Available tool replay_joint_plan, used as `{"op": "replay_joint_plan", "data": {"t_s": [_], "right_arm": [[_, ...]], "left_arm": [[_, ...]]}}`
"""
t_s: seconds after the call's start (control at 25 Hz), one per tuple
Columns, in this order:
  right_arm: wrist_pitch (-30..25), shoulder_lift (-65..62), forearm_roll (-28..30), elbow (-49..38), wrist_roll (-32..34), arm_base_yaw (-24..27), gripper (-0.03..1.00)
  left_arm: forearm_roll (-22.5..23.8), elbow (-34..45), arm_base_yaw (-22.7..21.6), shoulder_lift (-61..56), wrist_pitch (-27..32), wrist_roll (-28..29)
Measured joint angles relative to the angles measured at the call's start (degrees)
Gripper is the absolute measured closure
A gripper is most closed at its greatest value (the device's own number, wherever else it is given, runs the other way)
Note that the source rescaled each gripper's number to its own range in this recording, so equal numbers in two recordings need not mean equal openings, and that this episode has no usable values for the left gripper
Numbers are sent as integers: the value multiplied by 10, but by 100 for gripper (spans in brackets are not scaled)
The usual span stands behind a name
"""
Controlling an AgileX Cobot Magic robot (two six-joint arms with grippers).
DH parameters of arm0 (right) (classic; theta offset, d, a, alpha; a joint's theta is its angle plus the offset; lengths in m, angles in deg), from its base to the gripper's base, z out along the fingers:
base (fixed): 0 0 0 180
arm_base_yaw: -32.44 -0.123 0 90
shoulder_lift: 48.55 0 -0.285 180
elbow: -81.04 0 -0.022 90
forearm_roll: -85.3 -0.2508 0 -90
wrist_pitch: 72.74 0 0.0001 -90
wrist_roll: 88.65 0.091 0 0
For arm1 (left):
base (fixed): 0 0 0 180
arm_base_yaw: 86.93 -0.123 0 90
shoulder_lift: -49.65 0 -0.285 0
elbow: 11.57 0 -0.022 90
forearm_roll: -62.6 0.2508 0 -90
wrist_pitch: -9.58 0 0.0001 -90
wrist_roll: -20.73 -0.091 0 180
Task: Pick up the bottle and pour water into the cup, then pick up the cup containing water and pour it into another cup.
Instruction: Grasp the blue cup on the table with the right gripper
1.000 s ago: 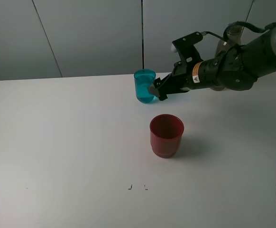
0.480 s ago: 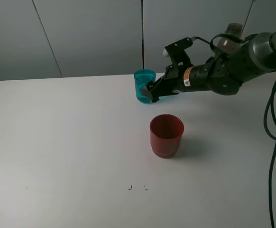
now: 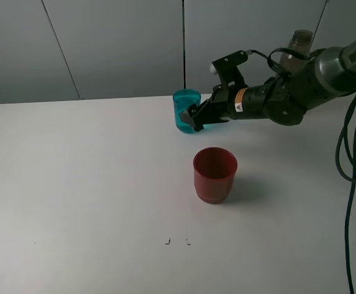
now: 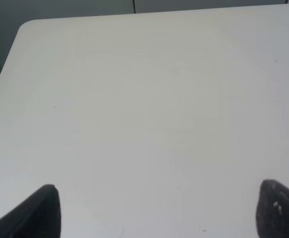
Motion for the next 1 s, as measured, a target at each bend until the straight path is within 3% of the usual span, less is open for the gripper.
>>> {"op": "replay_joint_plan", "data": {"t_s": [0.6, 1.0], "right_arm": [[47, 23, 0, 0, -26, 19, -3], [87, 50, 4, 2, -80, 23, -3]], "left_arm": [[0, 0, 0, 0, 0, 4], [0, 0, 0, 0, 0, 0]]}}
